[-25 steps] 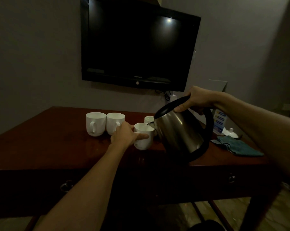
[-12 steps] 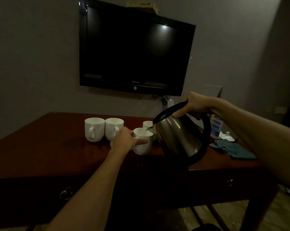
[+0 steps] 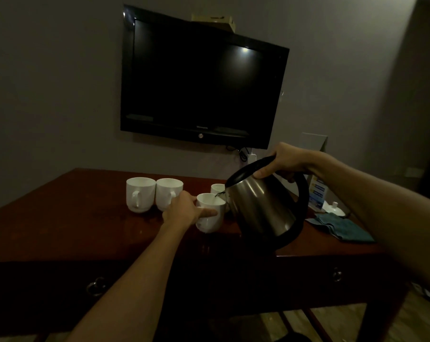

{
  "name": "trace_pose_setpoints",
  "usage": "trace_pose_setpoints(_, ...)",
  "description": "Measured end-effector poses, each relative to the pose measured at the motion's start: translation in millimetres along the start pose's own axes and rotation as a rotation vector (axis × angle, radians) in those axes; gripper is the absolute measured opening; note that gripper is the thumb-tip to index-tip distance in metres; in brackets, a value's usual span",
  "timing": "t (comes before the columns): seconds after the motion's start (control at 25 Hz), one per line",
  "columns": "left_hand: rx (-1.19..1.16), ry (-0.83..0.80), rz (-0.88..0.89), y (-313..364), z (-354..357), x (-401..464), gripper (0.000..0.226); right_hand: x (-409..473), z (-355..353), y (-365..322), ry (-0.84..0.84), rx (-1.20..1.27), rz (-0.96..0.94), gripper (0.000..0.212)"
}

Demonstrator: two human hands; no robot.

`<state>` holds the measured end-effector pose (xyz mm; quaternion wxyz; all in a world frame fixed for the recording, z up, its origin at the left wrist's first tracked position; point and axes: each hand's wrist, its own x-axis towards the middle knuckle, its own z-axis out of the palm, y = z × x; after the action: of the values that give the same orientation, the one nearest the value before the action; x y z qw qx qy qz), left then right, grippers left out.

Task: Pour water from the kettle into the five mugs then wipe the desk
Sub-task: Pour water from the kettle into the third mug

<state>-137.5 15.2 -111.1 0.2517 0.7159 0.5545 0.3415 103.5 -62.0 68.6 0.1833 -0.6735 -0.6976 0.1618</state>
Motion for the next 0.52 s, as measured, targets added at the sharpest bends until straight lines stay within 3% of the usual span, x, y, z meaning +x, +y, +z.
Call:
trace_pose_setpoints(0.28,0.001,0.005,-0.012,-0.6,0.6,1.2,0.072,1.2,0.1,1.2,-0.013,0.006,0.006,0.045)
trace_pose_setpoints(0.52,-0.002,0.005,-0.02,0.8,0.2,1.3,0.069,2.8,-1.4,2.3,-0.016,-0.007,0.008,0.062)
